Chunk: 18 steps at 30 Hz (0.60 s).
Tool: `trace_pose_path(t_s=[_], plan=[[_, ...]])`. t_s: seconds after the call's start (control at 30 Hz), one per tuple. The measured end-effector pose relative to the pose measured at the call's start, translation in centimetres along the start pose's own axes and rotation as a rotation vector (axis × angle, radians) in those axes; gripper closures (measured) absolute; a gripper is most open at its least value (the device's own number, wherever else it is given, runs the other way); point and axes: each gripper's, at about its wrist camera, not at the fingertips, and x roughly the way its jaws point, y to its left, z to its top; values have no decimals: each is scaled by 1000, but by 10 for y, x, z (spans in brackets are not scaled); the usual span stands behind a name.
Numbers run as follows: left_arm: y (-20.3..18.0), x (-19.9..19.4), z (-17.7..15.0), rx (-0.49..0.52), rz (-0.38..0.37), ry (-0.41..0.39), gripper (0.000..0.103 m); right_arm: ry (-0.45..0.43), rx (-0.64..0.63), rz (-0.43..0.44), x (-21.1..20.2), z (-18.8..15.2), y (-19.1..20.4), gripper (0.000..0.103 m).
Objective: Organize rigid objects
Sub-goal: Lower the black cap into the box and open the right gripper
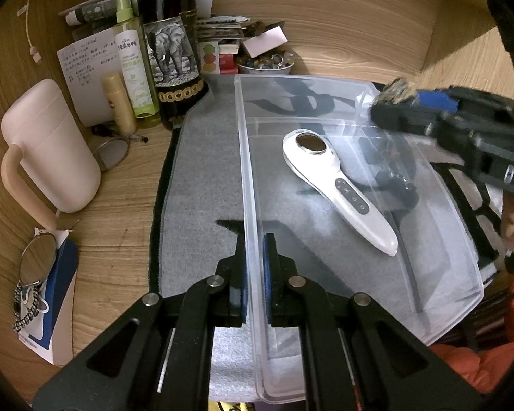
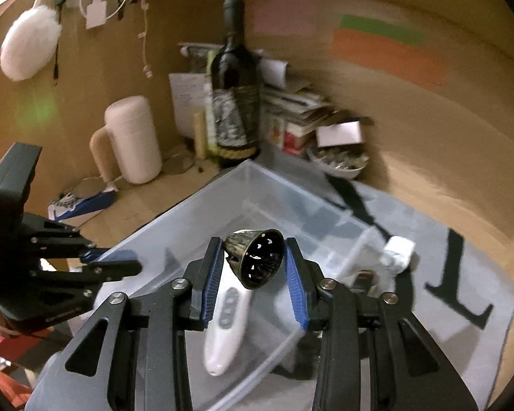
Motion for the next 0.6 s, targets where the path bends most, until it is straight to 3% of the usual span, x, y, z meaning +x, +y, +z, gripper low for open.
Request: trace_pose_path(t_s=[0.4,0.6], plan=[[0,-1,-2,8,-13,-8,96,137,-51,64,37,-8,30,70],[-1,-1,-2,13,-18,-9,96,160,-40,58,44,-9,31,70]])
